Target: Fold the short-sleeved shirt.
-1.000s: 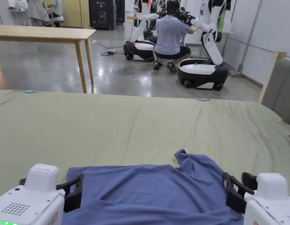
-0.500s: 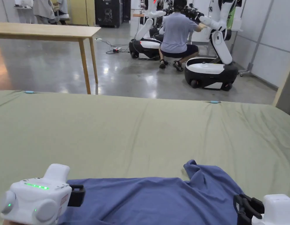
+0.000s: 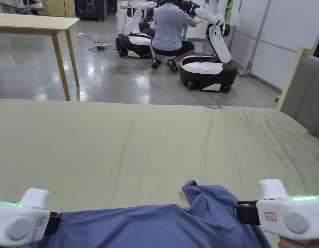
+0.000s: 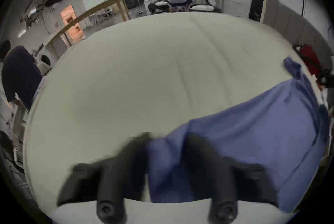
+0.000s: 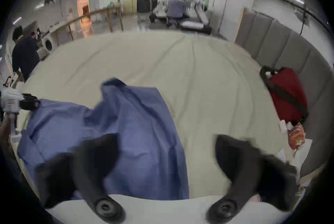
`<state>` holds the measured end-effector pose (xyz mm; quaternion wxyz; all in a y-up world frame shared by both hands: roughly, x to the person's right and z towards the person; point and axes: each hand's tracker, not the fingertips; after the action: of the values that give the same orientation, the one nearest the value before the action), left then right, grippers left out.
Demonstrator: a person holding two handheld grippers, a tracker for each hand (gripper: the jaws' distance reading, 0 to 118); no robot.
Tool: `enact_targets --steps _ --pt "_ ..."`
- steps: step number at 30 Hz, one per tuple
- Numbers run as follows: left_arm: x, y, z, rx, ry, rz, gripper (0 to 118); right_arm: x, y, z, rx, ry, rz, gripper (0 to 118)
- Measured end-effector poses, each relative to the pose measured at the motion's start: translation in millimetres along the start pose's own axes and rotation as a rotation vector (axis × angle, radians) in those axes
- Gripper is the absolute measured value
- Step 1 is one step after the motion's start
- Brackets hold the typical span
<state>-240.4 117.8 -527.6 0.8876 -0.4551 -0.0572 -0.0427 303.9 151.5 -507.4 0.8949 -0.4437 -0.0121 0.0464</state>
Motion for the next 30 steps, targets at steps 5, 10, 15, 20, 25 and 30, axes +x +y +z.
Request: enact_targets --steps 5,10,15,20,25,30 --pt "10 4 12 0.044 0.038 -0.040 9 0 14 -58 -0.076 -0.027 0.019 111" --pt "21 -2 39 0.108 0.054 -0.044 8 -5 5 -47 -0.083 -0.008 -0.017 18" --pt "18 -7 85 0.208 0.045 -0.008 8 1 1 38 0.094 0.060 -0.021 7" --pt "17 -47 180 0.364 0.027 0.011 8 11 -43 151 0.278 0.089 -0.010 7" --pt "19 -125 243 0.370 0.018 0.015 8 12 -129 209 0.308 0.060 0.002 7" --pt "16 -206 227 0.203 0.008 0.035 8 -2 -221 183 0.163 0.019 0.007 7"
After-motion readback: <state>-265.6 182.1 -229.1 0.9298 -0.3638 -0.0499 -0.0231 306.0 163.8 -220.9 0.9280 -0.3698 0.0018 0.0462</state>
